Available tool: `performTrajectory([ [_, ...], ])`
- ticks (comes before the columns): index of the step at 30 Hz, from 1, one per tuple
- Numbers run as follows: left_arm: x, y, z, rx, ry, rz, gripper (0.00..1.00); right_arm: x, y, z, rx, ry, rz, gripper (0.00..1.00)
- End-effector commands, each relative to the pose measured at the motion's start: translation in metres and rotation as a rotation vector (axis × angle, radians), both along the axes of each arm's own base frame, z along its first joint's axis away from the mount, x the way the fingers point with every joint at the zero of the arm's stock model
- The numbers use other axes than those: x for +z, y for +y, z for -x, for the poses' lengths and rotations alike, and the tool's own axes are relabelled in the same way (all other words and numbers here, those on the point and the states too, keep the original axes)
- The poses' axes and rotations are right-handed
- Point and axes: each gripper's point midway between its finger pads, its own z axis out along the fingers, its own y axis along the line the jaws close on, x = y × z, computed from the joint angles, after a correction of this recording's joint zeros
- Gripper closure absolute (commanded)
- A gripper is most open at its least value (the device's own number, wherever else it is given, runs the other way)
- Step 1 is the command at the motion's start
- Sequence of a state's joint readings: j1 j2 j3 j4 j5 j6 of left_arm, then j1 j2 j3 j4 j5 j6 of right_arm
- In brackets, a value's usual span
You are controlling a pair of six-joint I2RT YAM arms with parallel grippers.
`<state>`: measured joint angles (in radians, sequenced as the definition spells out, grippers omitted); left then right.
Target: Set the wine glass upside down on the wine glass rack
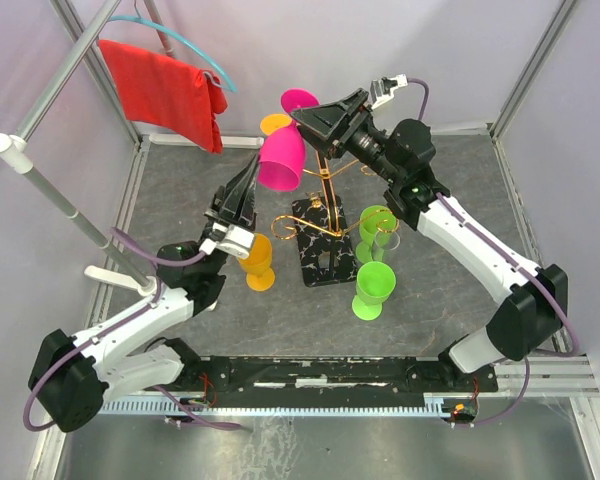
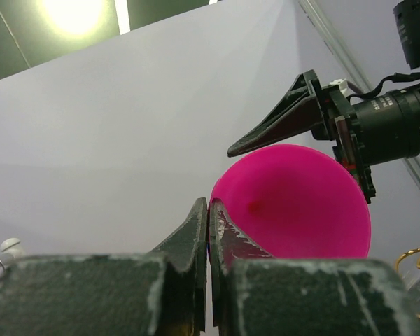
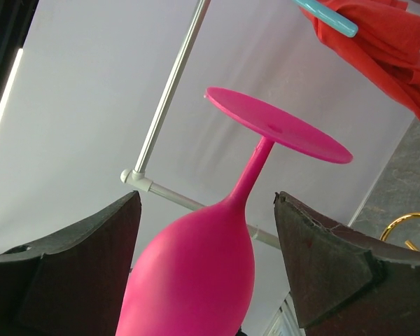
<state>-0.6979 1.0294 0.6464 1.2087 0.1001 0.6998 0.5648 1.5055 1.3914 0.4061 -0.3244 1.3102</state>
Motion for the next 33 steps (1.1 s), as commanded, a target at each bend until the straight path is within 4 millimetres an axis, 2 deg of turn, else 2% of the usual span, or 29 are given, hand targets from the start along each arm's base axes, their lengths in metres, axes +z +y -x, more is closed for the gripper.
performTrajectory([
  [1,0.015,0.009,0.014,0.047,-0.083,0.052,0.97,0.031,0.0,0.013,0.042,-0.081,-0.076,0.16],
  [8,0.011,0.004,0.015,0.077,-0.083,0.046,0.97,0.028,0.006,0.014,0.089,-0.073,-0.109,0.28],
  [15,0.008,0.006,0.01,0.114,-0.075,0.058,0.97,0.029,0.006,0.019,0.107,-0.09,-0.1,0.5],
  [22,0.007,0.005,0.014,0.095,-0.081,0.064,0.97,0.03,0.007,0.022,0.114,-0.108,-0.084,0.7],
  [28,0.004,0.008,0.021,0.073,-0.074,0.059,0.96,0.029,0.008,0.025,0.125,-0.131,-0.065,0.82],
  [31,0.002,0.009,0.022,0.075,-0.061,0.049,0.91,0.03,0.007,0.025,0.12,-0.151,-0.053,0.87],
  [33,-0.001,0.012,0.022,0.08,-0.053,0.049,0.81,0.03,0.004,0.025,0.103,-0.169,-0.037,0.88],
])
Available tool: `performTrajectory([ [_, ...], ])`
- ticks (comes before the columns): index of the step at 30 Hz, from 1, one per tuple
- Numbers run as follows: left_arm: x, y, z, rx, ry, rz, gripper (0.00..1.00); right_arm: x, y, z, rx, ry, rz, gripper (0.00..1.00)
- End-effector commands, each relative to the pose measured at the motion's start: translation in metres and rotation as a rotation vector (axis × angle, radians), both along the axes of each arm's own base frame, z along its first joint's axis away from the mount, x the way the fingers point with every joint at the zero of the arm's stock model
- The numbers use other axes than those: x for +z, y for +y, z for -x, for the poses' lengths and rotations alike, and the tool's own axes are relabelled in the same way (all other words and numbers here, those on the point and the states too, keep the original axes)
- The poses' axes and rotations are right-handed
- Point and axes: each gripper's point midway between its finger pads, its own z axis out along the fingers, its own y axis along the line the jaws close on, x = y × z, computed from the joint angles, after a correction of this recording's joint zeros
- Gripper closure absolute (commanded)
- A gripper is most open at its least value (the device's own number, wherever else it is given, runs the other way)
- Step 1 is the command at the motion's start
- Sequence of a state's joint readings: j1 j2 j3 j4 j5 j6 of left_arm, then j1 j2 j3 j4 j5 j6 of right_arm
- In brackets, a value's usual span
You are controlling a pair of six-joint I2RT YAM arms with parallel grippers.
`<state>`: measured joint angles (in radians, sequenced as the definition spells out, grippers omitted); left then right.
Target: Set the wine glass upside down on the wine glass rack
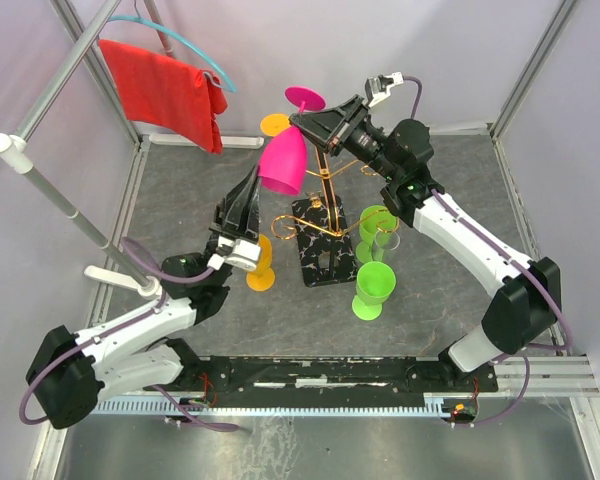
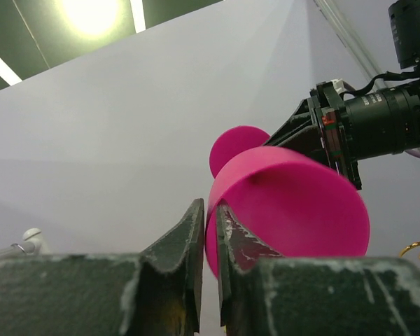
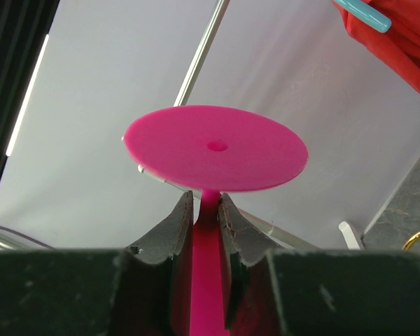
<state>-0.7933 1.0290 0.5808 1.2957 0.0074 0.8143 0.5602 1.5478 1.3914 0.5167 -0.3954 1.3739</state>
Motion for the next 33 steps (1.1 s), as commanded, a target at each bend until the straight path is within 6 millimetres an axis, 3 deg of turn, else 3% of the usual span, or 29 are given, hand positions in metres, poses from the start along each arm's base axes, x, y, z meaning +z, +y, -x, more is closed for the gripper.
performTrajectory([
  [1,0.009,0.015,0.009,0.029,-0.025,0.035,0.75,0.024,-0.006,0.019,0.007,-0.155,0.019,0.89],
  [5,-0.004,0.02,0.007,0.04,0.024,0.027,0.69,0.031,-0.018,0.015,-0.06,-0.2,0.051,0.9],
  [16,-0.07,0.025,-0.005,0.048,0.24,-0.028,0.48,0.054,-0.064,-0.017,-0.317,-0.365,0.228,0.94],
  [19,-0.078,0.026,-0.007,0.045,0.283,-0.027,0.46,0.06,-0.085,-0.032,-0.403,-0.401,0.263,0.94],
  [24,-0.072,0.037,-0.01,0.047,0.358,0.049,0.41,0.064,-0.131,-0.059,-0.581,-0.479,0.411,0.95],
  [27,-0.068,0.041,-0.012,0.044,0.402,0.084,0.38,0.055,-0.166,-0.08,-0.708,-0.497,0.541,0.95],
  [33,-0.067,0.044,-0.015,0.037,0.459,0.128,0.35,0.001,-0.241,-0.118,-0.878,-0.429,0.721,0.97],
])
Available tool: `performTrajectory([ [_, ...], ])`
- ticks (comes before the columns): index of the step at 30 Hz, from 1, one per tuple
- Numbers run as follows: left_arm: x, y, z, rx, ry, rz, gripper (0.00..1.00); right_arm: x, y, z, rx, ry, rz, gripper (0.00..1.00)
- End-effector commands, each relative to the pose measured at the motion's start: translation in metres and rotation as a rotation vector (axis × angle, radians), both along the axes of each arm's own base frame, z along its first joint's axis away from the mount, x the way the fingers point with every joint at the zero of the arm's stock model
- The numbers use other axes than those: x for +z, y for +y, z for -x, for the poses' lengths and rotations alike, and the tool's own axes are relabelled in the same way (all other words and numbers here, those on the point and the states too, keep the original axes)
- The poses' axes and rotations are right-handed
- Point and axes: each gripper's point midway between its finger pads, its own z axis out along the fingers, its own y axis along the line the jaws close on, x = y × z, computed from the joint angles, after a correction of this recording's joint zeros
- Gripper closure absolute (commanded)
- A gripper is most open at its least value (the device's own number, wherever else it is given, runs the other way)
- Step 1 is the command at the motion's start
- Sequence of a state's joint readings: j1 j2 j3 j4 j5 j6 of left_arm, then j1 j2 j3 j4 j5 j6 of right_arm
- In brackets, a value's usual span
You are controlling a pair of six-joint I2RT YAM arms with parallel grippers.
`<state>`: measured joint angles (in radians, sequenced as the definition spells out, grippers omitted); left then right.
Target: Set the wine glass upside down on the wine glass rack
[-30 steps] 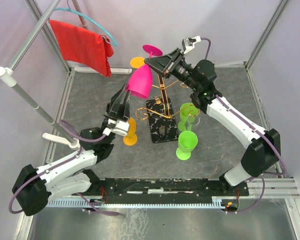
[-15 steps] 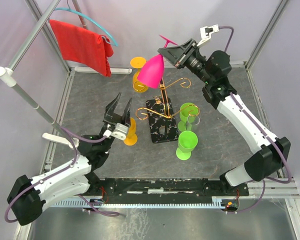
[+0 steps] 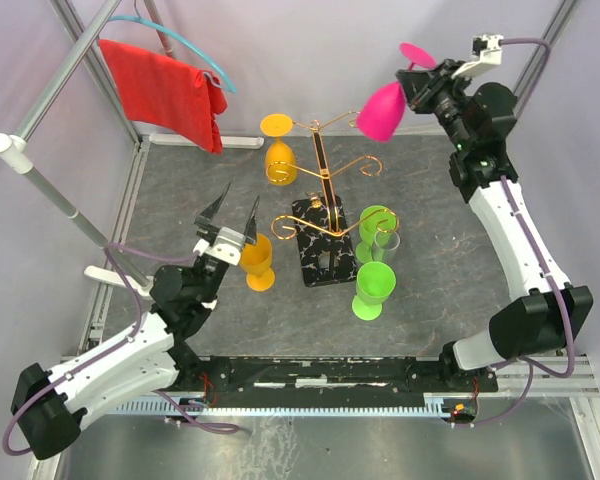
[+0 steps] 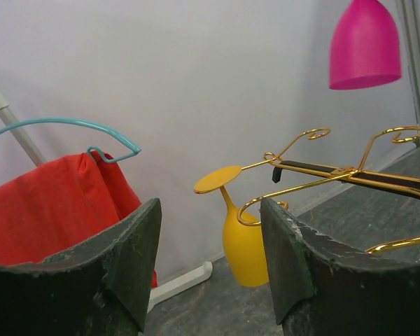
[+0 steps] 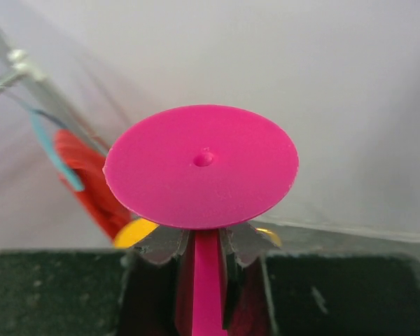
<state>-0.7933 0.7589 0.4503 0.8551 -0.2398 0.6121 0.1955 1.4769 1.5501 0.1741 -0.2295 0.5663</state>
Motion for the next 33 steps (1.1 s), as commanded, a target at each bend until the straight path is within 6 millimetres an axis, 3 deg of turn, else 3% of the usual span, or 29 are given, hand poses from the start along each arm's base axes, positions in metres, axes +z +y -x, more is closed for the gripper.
performTrajectory([
  [1,0.015,0.007,-0.001,-0.001,0.043,0.108,0.34,-0.017,-0.059,-0.013,-0.174,-0.048,0.119,0.97],
  [6,0.009,0.004,-0.006,0.006,0.058,0.09,0.33,-0.057,-0.071,-0.023,-0.2,-0.072,0.216,0.99],
  [16,-0.011,0.003,-0.017,0.06,0.076,0.063,0.32,-0.128,-0.042,-0.031,-0.045,-0.233,0.357,1.0],
  [24,-0.02,0.004,-0.022,0.085,0.082,0.05,0.32,-0.16,-0.022,-0.032,0.054,-0.37,0.354,0.99],
  [33,-0.027,0.004,-0.025,0.095,0.095,0.049,0.32,-0.174,0.01,-0.033,0.132,-0.413,0.4,1.0],
])
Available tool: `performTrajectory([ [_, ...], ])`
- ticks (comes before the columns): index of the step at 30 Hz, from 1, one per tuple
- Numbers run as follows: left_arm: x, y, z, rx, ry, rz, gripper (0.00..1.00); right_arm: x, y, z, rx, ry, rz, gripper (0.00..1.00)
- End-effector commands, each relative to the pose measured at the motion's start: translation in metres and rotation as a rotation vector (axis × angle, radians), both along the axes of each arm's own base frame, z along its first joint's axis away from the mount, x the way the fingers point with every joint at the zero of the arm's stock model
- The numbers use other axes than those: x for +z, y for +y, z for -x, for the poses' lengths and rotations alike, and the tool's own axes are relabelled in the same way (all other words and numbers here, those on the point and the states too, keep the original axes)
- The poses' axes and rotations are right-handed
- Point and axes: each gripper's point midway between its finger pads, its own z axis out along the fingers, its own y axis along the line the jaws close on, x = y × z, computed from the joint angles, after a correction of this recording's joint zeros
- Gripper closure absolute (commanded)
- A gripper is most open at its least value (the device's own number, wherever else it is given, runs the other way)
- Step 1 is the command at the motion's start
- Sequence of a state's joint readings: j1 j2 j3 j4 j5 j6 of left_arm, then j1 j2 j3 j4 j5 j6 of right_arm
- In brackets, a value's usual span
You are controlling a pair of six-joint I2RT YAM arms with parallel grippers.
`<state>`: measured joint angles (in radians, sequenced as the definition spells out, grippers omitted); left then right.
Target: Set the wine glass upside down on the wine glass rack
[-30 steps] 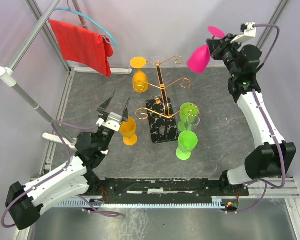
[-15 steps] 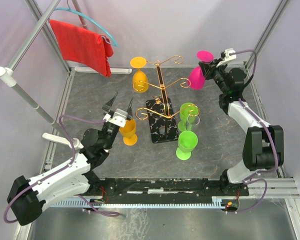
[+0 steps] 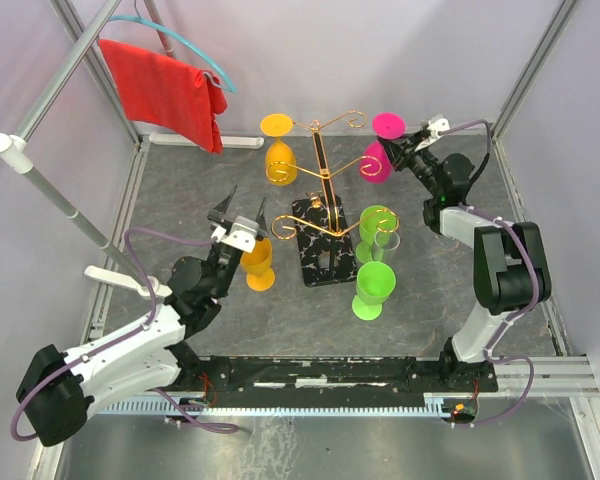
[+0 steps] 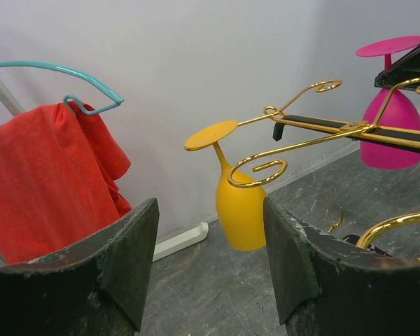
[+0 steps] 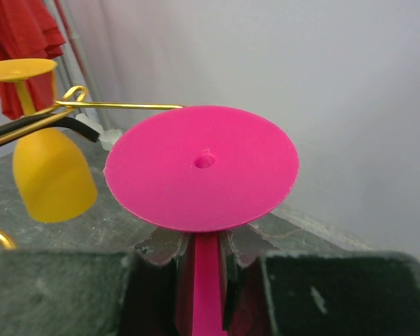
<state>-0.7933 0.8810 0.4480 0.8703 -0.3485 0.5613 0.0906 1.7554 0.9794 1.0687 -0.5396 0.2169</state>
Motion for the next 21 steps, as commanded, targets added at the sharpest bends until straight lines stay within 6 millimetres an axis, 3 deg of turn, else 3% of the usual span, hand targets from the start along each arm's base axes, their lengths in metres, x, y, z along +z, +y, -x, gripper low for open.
performTrajectory([
  [1,0.011,0.01,0.003,0.028,-0.042,0.054,0.32,0.034,0.022,0.008,0.062,-0.174,0.032,1.0],
  [10,0.007,0.015,0.005,0.041,-0.038,0.055,0.32,0.02,0.042,-0.003,0.102,-0.165,0.051,0.99],
  [21,0.004,0.018,0.005,0.047,-0.04,0.06,0.32,0.023,0.058,-0.009,0.196,-0.225,0.007,1.0],
])
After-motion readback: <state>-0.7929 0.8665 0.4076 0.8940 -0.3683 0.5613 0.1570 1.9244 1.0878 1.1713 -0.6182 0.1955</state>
